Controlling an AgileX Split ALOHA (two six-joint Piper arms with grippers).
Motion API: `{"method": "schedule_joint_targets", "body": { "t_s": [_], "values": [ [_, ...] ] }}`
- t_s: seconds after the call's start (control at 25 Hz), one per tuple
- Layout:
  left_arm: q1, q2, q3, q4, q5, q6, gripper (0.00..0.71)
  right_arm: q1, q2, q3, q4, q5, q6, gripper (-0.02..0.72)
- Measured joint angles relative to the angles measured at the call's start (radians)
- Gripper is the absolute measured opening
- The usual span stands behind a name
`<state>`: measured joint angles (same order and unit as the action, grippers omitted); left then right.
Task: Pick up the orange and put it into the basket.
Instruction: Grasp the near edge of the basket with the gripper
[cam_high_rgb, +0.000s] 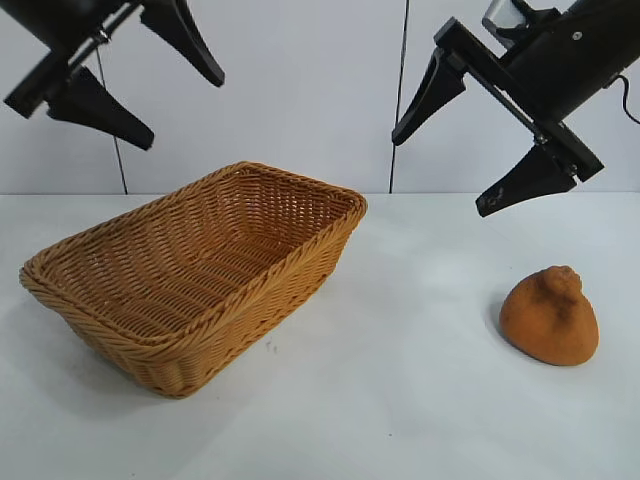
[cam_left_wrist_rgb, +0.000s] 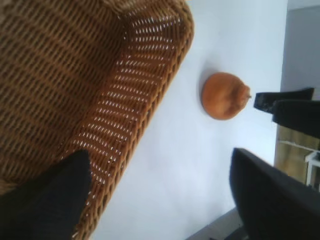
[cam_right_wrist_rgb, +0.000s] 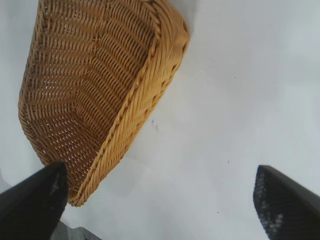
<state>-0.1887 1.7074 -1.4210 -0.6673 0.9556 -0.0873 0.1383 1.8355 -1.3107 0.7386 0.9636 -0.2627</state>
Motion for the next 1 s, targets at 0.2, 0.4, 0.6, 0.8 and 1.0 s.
{"method": "schedule_joint_targets", "body": {
  "t_s": [0.2,0.4,0.6,0.8,1.0],
  "values": [
    [-0.005,-0.090,0.013,0.207,0.043,-0.319,0.549,0.000,0.000,-0.002,0.000,0.000,0.000,0.694],
    [-0.005,-0.134,0.107,0.354,0.050,-0.593,0.549,0.000,0.000,-0.003,0.000,0.000,0.000,0.694],
    [-0.005,-0.140,0.234,0.391,0.008,-0.705,0.549,0.000,0.000,-0.003,0.000,0.000,-0.002,0.694],
    [-0.005,-0.141,0.371,0.404,-0.116,-0.794,0.549,0.000,0.000,-0.003,0.000,0.000,-0.002,0.694],
    [-0.005,-0.140,0.491,0.404,-0.232,-0.811,0.549,0.000,0.000,-0.003,0.000,0.000,-0.002,0.694]
  ]
}}
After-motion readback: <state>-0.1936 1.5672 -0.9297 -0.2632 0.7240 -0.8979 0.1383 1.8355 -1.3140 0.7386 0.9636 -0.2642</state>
